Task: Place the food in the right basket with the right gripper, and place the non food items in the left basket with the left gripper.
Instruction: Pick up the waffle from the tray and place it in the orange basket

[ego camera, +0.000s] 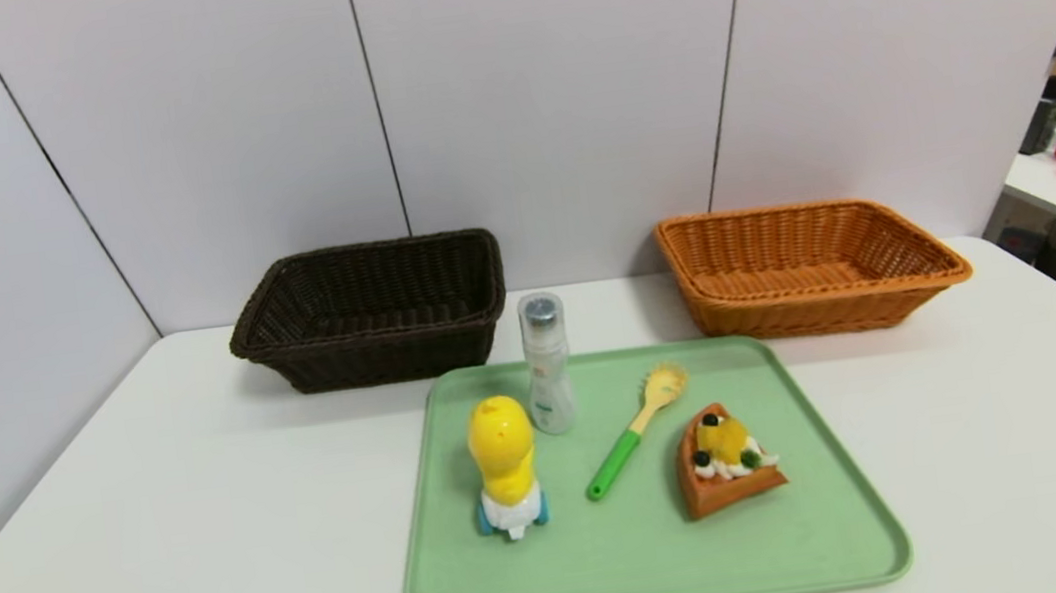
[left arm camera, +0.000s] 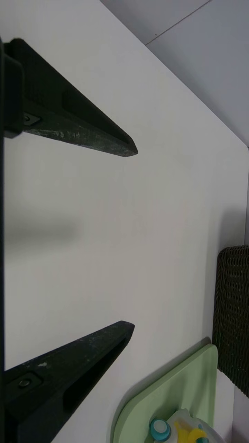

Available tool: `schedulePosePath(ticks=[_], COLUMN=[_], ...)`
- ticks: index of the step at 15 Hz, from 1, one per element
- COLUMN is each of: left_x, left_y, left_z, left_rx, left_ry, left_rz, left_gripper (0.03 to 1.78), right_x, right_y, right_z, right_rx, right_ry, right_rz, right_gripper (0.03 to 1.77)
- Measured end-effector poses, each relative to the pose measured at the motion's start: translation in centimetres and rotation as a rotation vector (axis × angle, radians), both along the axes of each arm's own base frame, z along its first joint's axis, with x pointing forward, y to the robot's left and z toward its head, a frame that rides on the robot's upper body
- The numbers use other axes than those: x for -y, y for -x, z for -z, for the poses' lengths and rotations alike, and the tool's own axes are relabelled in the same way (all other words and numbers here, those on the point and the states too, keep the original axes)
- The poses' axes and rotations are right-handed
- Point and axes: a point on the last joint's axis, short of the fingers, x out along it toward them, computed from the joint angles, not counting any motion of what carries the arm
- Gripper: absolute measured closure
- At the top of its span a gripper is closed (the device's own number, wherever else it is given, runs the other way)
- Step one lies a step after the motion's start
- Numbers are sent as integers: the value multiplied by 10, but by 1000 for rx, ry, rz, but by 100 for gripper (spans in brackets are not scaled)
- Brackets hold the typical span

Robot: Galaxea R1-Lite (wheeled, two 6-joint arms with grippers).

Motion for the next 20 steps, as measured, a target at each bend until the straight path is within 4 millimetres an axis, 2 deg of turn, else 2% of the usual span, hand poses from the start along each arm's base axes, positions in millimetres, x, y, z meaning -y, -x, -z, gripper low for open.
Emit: schedulePosePath(ticks=[20], left_x=[0], left_y=[-1], left_z=[1], left_rx=[9], left_ry=[-24], left_rz=[-1], left_gripper=[12], right_x=[0], right_y=[0], right_z=[0], right_rx=[4], right_ry=[8], right_rz=[-2], right_gripper=[10])
